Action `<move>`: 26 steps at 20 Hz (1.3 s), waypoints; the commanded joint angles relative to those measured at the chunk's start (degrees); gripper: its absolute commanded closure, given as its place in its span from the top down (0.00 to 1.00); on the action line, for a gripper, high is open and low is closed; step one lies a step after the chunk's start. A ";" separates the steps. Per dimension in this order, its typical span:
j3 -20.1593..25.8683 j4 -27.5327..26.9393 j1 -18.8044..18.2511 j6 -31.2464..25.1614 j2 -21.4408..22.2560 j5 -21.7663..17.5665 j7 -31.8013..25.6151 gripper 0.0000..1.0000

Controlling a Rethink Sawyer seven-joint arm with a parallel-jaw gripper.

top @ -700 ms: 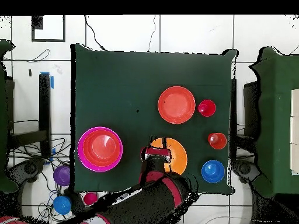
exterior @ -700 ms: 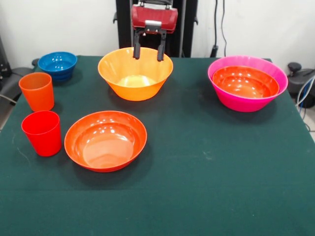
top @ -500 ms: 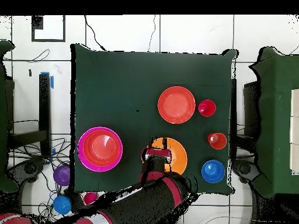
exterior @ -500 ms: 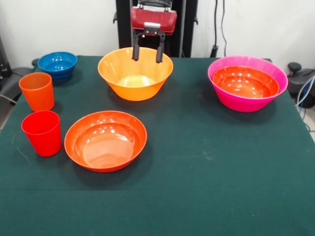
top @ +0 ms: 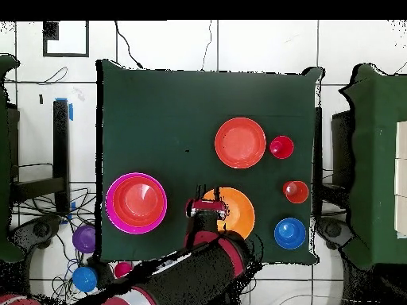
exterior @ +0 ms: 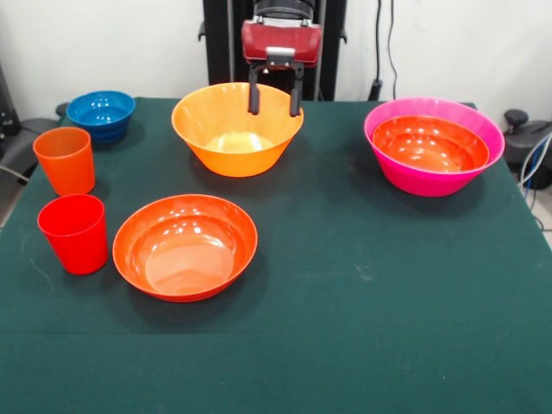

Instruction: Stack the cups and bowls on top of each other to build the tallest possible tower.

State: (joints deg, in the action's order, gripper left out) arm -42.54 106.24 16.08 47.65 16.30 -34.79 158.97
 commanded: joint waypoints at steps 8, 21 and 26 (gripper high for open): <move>12.22 -1.42 0.69 -3.84 0.73 0.06 1.33 1.00; 10.01 -4.82 -0.98 4.41 -8.16 11.20 -5.33 1.00; 13.39 -3.84 -4.74 -4.17 -5.40 7.01 3.43 1.00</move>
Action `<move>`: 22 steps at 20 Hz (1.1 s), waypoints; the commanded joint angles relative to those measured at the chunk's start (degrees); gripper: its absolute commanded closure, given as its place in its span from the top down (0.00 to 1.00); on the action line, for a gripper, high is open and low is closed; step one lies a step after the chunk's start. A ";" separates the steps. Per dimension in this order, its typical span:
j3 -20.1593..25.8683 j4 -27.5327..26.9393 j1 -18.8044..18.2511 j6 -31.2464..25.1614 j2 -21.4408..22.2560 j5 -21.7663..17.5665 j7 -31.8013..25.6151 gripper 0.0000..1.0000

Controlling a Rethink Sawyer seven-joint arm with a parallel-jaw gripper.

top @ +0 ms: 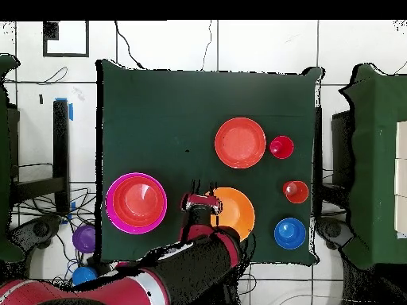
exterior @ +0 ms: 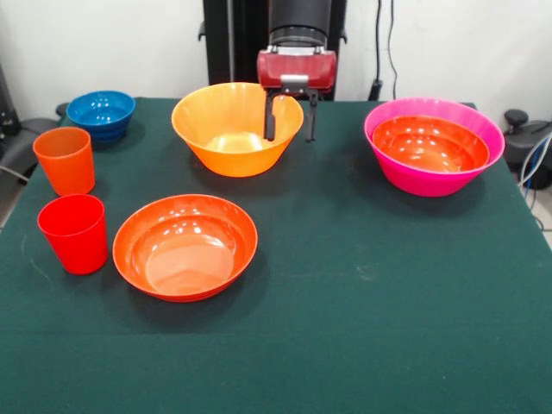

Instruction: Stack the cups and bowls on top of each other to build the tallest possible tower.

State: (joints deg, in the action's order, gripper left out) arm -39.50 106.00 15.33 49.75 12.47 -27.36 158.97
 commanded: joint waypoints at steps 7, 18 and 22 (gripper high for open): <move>14.60 -1.77 -8.16 -12.37 1.42 -3.67 6.98 1.00; 19.82 -1.24 -12.08 -11.10 -0.42 -3.54 4.79 1.00; 21.08 -0.91 -12.52 -10.97 -0.35 -3.88 4.71 1.00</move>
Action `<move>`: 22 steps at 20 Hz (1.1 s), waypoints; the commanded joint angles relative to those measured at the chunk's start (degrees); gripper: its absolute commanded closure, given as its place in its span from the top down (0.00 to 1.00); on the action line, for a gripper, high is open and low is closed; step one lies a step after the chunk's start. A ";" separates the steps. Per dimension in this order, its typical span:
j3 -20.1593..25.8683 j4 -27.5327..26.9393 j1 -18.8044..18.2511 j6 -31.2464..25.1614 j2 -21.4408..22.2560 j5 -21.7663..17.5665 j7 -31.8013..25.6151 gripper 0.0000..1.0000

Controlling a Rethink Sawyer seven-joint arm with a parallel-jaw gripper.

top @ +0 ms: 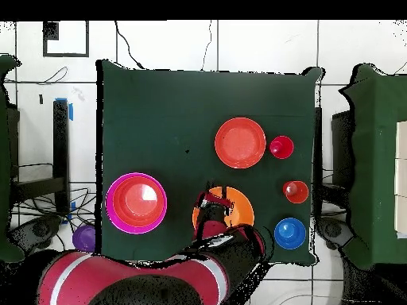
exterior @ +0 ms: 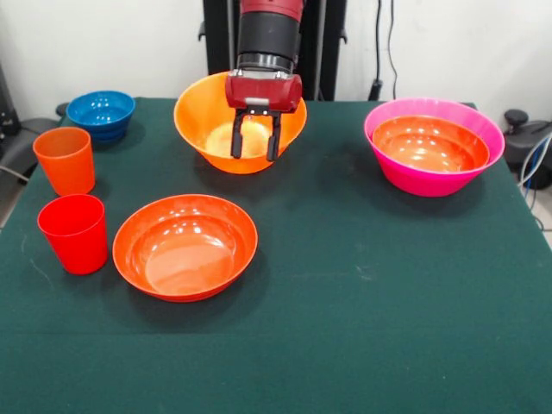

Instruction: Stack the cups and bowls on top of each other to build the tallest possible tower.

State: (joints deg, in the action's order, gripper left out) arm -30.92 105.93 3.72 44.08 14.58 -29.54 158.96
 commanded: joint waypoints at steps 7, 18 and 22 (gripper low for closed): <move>20.61 0.83 -7.27 -13.53 0.84 -7.18 8.66 1.00; 23.34 5.11 -10.05 -19.47 5.28 -4.63 5.34 1.00; 23.50 6.14 -10.27 -20.93 6.46 -3.42 4.77 1.00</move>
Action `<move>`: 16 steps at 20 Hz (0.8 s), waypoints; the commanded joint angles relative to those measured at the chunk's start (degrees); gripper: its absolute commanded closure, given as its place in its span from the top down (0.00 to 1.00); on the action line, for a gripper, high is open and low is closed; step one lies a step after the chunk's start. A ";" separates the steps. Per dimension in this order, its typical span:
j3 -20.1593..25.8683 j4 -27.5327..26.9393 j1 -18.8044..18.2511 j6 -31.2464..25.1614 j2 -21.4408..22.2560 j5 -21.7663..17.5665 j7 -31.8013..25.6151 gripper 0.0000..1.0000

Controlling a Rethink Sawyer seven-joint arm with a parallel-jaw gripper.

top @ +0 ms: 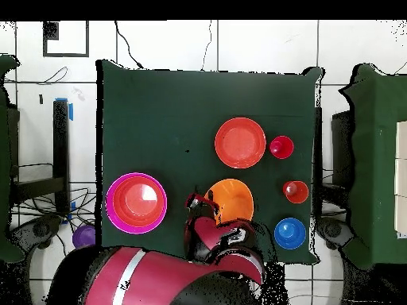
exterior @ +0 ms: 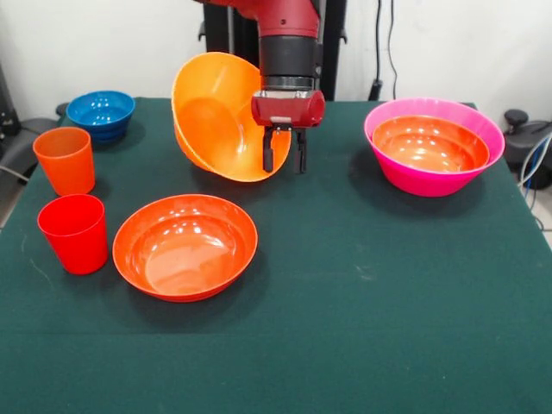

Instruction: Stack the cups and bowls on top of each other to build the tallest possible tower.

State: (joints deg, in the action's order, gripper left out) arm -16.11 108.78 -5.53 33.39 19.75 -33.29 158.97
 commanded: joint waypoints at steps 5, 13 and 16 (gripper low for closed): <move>8.26 4.66 -0.42 -10.57 2.33 1.90 4.88 1.00; 8.80 9.05 -0.87 -14.13 7.96 2.02 4.91 1.00; 9.05 9.65 -1.82 -15.35 9.29 1.98 4.66 1.00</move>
State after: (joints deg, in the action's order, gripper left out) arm -14.89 114.85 -6.39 28.49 25.70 -33.30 158.97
